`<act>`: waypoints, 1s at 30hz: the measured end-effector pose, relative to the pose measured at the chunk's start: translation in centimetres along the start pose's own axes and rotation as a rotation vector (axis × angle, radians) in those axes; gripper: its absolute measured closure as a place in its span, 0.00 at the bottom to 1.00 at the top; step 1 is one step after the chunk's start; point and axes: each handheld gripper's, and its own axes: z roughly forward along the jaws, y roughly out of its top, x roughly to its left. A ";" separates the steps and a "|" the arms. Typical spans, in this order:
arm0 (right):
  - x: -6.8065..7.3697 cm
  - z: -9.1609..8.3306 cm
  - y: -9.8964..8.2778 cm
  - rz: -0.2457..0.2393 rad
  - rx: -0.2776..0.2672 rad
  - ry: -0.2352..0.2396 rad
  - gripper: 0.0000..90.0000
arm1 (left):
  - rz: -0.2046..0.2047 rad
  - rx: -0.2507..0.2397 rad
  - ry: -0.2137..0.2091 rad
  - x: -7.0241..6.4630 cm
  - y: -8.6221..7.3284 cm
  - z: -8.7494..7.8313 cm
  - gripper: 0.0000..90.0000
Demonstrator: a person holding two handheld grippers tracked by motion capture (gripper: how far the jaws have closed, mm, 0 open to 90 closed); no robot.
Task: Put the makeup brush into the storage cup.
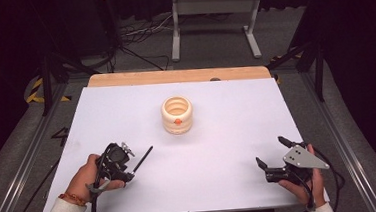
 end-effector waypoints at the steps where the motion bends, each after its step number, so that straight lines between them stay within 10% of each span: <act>1: 0.0 0.0 0.0 0.001 0.001 0.003 0.05 | 0.004 0.010 -0.004 0.1 0.1 0.2 0.66; 7: 0.1 0.1 0.0 -0.003 0.008 0.005 0.05 | -0.015 0.066 0.015 0.0 0.8 0.7 0.71; 18: 0.1 0.2 -0.1 -0.004 0.019 0.009 0.05 | 0.094 0.201 0.054 -1.0 2.5 0.9 0.89; 30: 0.2 0.2 0.0 -0.016 0.032 0.010 0.05 | 0.159 0.176 0.040 -1.0 2.0 0.8 0.93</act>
